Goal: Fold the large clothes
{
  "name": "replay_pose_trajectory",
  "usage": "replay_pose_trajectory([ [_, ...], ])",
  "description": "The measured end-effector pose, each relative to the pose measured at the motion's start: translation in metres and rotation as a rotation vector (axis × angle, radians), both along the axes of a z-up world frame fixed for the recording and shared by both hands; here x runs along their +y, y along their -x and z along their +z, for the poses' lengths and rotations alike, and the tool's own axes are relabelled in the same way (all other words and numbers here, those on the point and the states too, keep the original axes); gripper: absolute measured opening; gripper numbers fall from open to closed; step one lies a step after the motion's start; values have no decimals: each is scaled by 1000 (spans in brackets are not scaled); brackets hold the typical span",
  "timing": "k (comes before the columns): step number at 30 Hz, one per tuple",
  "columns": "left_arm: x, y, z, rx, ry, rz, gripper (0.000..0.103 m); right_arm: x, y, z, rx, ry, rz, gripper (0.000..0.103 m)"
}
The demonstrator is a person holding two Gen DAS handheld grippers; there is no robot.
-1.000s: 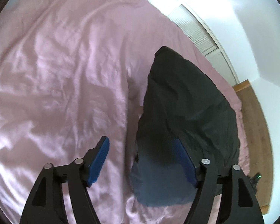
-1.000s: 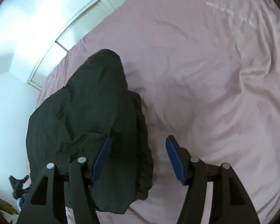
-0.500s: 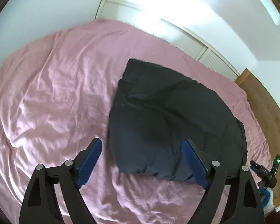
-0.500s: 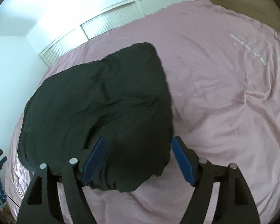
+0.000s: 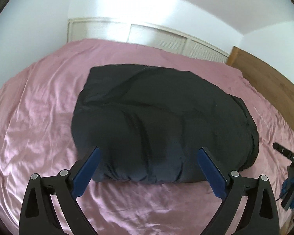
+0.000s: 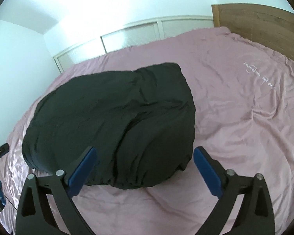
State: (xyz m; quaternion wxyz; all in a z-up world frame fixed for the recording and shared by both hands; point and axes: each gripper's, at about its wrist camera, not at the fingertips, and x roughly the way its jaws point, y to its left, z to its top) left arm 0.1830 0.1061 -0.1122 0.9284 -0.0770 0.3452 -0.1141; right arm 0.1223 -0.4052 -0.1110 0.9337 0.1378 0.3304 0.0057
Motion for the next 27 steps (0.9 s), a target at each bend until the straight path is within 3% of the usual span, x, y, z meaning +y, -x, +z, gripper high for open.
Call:
replay_pose_trajectory([
  [8, -25, 38, 12, -140, -56, -19, 102, 5, 40, 19, -147, 18, -21, 101],
  [12, -24, 83, 25, -178, -69, 3, 102, 19, 71, 32, -213, 27, -26, 101],
  [21, -21, 190, 65, -204, -114, 108, 102, 66, 166, 57, -129, 94, -54, 103],
  [27, -22, 255, 84, -243, -142, 146, 102, 75, 234, 71, -129, 70, -128, 103],
])
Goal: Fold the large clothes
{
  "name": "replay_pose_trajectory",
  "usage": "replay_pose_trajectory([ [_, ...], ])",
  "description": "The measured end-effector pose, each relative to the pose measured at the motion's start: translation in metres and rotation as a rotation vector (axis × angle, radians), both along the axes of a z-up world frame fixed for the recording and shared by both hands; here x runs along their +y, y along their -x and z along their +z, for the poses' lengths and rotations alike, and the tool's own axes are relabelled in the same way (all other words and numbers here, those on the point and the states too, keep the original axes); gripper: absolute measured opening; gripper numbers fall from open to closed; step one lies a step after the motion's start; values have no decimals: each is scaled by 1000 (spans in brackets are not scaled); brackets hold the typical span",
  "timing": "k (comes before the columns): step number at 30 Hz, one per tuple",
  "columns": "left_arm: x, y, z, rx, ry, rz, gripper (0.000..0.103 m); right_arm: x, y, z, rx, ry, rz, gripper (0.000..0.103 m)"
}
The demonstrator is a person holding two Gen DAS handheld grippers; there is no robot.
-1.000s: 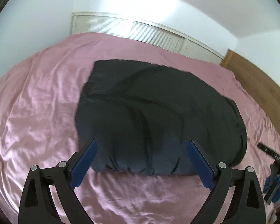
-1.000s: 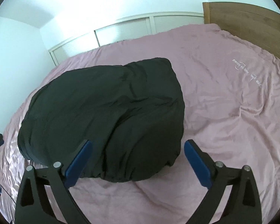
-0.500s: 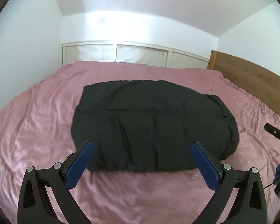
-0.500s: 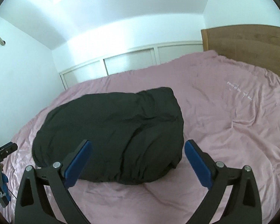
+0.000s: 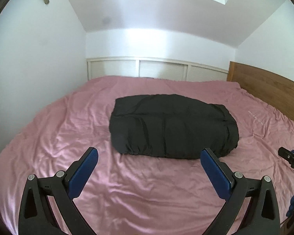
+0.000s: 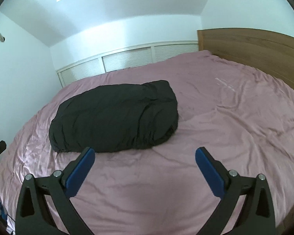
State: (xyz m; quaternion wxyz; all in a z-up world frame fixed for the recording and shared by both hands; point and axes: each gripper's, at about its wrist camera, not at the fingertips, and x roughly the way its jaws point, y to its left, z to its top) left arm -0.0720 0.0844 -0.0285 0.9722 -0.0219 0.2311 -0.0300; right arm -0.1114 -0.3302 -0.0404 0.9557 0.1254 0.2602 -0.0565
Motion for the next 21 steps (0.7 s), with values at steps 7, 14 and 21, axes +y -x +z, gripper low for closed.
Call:
replay_pose_trajectory([
  [7, -9, 56, 6, -31, -54, 67, 102, 16, 69, 19, -29, 22, -29, 103],
  [14, -20, 91, 2, -54, -114, 85, 102, 33, 113, 33, -70, 73, -40, 103],
  [21, -26, 107, -1, -46, -105, 83, 102, 41, 140, 40, -97, 96, -26, 103],
])
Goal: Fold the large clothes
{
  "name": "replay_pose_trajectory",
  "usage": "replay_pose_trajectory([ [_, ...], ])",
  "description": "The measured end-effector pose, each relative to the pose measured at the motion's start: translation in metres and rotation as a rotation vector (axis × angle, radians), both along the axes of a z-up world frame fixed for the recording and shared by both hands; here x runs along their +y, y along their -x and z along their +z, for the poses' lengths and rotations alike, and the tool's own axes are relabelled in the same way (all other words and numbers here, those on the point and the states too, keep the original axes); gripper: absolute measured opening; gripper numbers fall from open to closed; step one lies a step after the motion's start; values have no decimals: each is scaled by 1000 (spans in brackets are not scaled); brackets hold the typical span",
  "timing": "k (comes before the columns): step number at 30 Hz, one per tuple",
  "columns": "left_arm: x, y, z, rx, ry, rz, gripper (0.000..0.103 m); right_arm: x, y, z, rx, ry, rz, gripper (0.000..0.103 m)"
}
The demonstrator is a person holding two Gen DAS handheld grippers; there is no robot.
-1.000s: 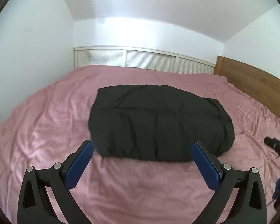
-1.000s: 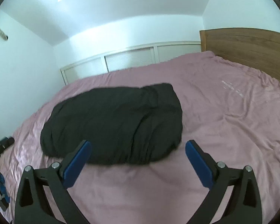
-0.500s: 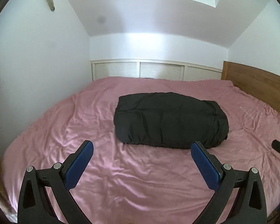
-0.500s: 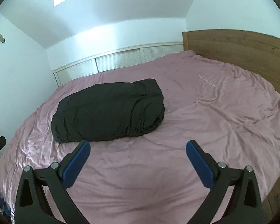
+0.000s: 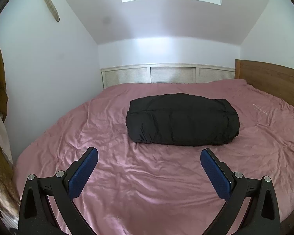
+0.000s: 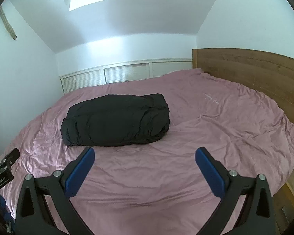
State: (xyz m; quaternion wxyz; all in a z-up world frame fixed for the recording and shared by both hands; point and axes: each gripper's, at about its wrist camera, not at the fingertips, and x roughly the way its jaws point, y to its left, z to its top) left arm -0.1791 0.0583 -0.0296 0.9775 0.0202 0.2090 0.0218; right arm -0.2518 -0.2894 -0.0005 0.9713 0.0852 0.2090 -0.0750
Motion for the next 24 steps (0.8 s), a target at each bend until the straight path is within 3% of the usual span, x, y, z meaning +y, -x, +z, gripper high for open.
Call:
replay_pose_trajectory([
  [24, 19, 13, -11, 49, 59, 0, 102, -12, 26, -10, 12, 8, -17, 103],
])
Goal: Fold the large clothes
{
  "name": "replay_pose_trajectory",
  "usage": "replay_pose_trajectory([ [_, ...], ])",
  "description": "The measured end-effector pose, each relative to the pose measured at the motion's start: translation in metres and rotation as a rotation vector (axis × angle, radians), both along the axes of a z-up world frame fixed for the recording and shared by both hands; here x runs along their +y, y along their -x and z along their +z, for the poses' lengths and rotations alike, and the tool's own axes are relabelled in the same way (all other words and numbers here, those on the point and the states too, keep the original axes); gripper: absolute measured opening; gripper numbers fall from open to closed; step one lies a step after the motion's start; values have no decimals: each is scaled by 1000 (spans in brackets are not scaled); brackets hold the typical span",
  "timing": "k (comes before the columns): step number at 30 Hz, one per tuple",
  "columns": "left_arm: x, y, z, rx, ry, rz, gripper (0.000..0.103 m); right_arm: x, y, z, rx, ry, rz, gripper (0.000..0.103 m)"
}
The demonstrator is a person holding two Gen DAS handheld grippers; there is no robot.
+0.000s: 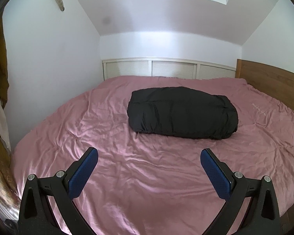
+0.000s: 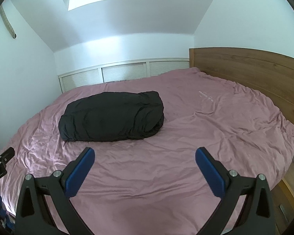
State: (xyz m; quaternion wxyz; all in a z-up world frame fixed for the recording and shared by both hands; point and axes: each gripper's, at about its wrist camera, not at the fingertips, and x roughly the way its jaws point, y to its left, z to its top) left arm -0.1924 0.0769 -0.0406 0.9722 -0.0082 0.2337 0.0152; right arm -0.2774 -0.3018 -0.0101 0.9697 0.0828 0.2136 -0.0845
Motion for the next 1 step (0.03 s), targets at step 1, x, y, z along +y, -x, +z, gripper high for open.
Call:
replay_pose_trajectory([
  [1, 1, 0, -1, 4, 5, -5, 102, -1, 0, -1, 2, 3, -1, 103],
])
